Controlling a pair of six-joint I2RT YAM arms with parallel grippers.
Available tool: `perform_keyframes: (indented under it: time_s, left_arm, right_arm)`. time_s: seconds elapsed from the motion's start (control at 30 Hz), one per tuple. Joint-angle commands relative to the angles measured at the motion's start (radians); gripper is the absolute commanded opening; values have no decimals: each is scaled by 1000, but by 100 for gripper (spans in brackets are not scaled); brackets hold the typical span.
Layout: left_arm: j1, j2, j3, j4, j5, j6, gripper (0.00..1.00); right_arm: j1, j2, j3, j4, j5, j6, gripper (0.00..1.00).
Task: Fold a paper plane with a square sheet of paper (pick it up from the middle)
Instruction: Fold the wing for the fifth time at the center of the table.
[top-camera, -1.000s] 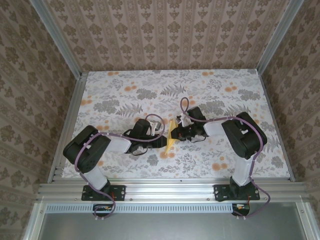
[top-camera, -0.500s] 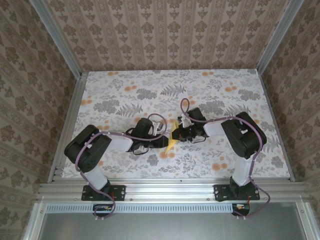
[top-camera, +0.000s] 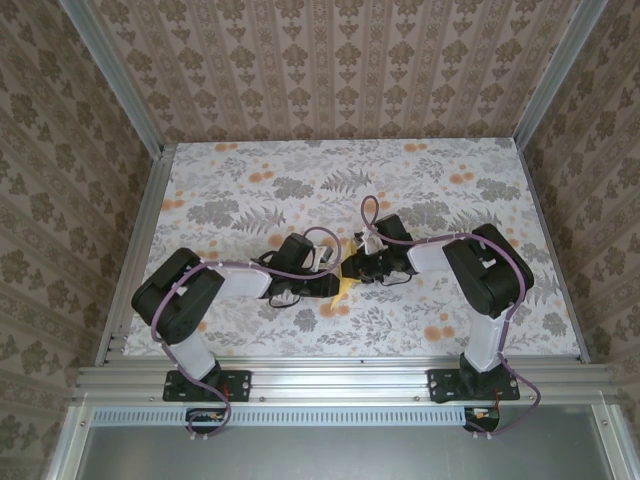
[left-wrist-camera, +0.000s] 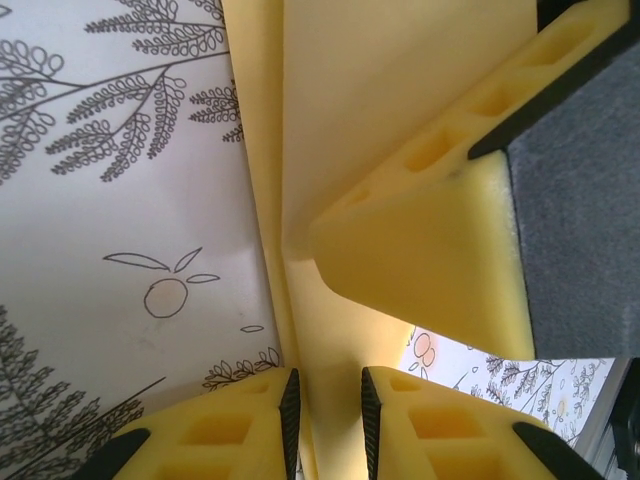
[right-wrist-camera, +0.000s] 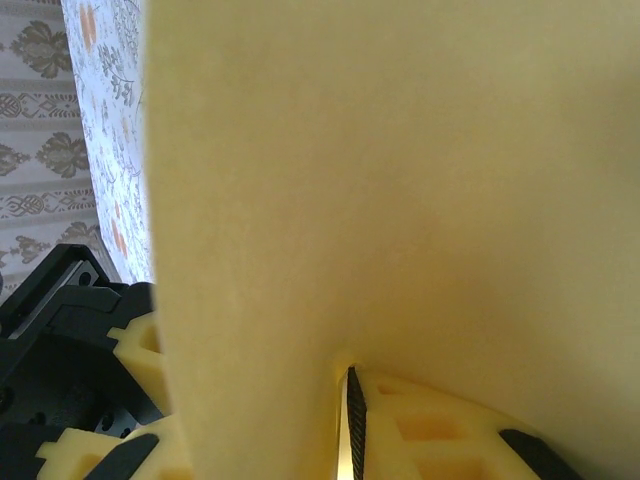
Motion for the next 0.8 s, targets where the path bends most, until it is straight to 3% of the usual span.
perform_keyframes:
  time_s: [0.0,0.2,0.6,0.77]
  left_arm:
    - [-19,34,18,-66,-40,29,26]
    - [-35,37,37,-87,-55,26,29]
    - [-51,51,76,-149,-116,14,32]
    - [-52,54,83,-165,-125,15,32]
  right_arm:
    - [-2,18,-27,-35,84,-6,22]
    - [-4,23,-17,-63,112,-10,15]
    - [-3,18,-22,-72,121,-31,19]
    - [-3,18,-22,-83,130,-37,12]
